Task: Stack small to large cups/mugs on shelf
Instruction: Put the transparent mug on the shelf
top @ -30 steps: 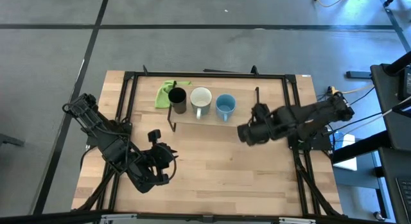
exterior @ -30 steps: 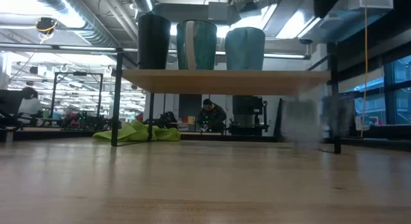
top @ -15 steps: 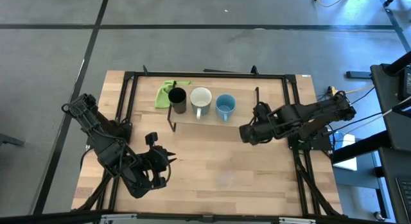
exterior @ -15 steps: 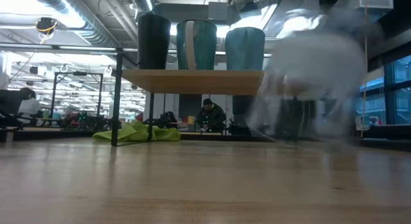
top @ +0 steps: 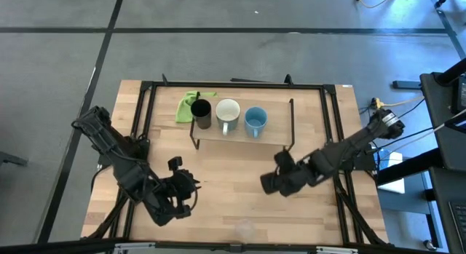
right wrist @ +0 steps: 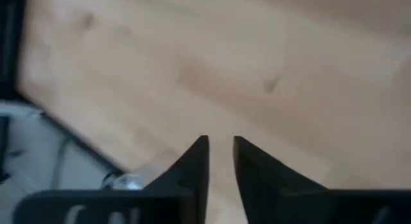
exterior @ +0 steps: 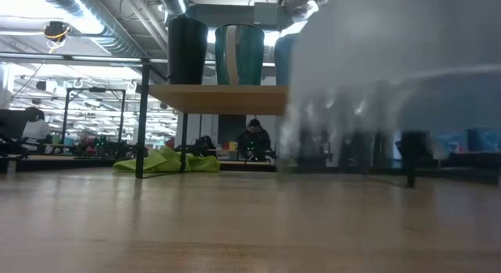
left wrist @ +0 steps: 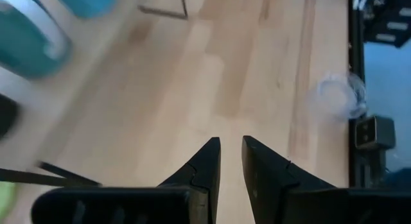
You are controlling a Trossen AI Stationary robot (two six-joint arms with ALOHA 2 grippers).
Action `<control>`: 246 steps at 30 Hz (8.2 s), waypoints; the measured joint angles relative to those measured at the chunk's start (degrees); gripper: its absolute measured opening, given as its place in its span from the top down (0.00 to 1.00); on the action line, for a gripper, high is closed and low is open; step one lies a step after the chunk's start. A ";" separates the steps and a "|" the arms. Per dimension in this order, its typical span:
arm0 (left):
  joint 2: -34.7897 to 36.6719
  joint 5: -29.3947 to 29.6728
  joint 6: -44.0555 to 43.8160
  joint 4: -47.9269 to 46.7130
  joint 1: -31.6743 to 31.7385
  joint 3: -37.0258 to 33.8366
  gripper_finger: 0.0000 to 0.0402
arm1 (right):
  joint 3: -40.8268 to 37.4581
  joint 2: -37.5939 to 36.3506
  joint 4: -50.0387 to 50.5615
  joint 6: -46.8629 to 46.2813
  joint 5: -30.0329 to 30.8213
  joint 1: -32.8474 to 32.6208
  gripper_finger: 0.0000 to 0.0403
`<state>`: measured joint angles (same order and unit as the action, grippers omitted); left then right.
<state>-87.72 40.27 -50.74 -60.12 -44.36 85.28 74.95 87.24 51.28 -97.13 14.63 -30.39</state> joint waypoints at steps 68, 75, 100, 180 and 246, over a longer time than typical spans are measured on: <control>-0.02 -24.30 7.85 43.58 7.65 -21.59 0.85 | -2.26 21.68 -36.57 -13.35 -1.01 -10.58 0.97; -0.02 -24.59 7.87 43.01 8.13 -21.58 0.85 | -2.27 21.66 -36.37 -13.11 -0.12 -9.76 0.96; -0.02 -18.27 7.54 40.65 6.84 -21.58 0.85 | -2.51 15.30 -28.96 -10.60 16.93 -6.98 0.98; 15.02 -32.94 20.21 71.17 18.57 -21.56 0.85 | -33.28 -3.45 -121.19 58.82 18.54 -10.44 0.98; 9.14 -57.20 7.67 81.82 29.89 -21.56 0.85 | -33.24 -3.41 -122.00 62.78 7.57 -2.71 0.97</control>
<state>-78.59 -16.93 -43.07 21.71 -14.47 63.72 41.71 83.83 -70.72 -34.35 22.20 -33.10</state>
